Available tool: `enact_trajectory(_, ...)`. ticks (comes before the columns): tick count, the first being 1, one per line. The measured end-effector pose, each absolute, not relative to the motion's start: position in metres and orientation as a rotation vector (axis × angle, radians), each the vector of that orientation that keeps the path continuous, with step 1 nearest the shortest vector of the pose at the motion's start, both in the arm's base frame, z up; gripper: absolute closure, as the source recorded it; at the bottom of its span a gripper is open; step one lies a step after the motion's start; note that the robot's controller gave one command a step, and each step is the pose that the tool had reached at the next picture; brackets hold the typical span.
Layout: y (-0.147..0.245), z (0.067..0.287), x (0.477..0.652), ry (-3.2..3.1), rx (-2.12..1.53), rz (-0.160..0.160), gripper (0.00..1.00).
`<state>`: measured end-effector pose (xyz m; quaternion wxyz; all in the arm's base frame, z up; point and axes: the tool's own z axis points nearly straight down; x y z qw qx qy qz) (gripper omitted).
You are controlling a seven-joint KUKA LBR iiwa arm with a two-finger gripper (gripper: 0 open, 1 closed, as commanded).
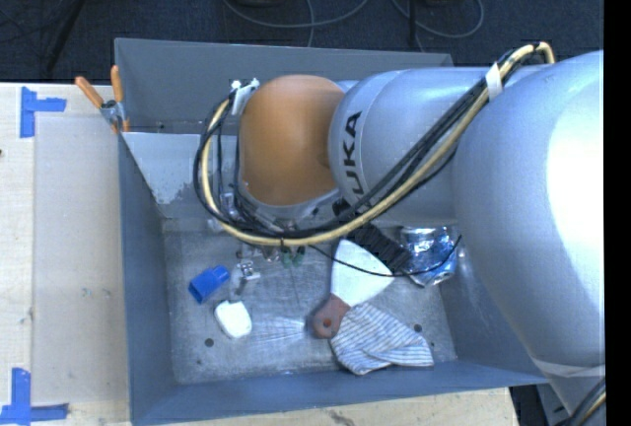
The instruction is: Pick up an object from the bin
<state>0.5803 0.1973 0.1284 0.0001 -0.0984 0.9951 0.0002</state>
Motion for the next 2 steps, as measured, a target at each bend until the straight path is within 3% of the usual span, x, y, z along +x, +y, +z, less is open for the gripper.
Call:
enact_trajectory(1, 0.208, 0.104, 0.581, 3.055, -0.728, 0.000, 0.00)
enact_trajectory(2, 0.211, 0.079, 0.580, 3.028, -0.753, 0.006, 1.00)
